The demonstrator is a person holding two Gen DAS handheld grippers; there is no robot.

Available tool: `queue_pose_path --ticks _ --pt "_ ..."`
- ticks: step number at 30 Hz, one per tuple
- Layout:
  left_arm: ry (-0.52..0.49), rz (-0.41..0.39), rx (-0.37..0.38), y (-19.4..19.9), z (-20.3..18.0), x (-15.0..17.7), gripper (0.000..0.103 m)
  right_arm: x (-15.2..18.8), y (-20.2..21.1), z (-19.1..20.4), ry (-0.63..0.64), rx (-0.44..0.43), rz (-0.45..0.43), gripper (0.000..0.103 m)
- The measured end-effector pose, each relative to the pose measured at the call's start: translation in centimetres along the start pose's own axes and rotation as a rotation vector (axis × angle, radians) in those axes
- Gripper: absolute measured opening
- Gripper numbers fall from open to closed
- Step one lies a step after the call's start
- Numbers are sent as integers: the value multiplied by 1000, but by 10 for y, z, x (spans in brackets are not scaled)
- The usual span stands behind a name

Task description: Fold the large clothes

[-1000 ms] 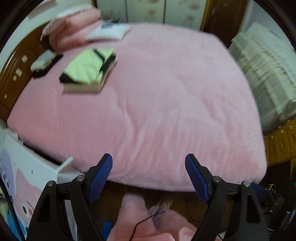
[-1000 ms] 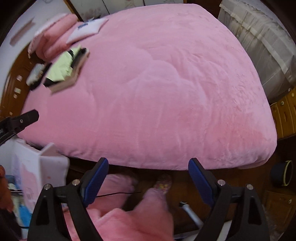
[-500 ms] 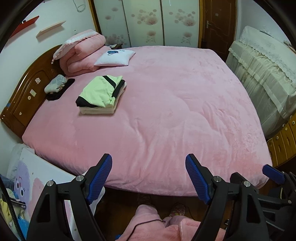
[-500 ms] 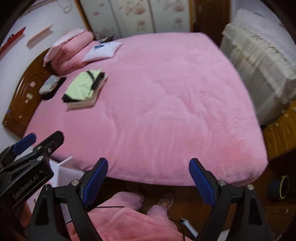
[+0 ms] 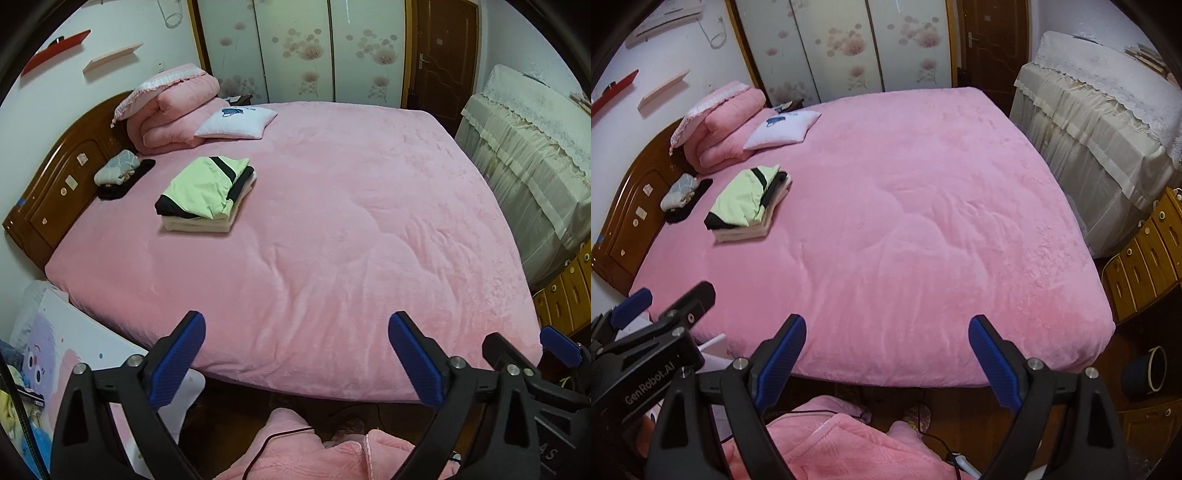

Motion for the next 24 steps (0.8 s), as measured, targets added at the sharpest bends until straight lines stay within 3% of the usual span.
queue_pose_path --ticks 8,13,24 --pt "18 11 6 -4 2 -3 102 -5 3 3 22 20 -26 95" --pt "40 41 18 -12 4 -4 102 -6 -1 5 35 31 -11 101" --pt "44 80 43 -27 -4 -8 102 -6 -10 -1 17 48 23 103"
Point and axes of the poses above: each gripper's, at about its wrist camera, not at the fingertips, and y roughly against the way its jaws point, z to its left, x to its underside, the point moved 3 cm from there along -y, roughly the way its jaws point, and after that the axes turned 7 degrees about -y, right-handed, at the moved point
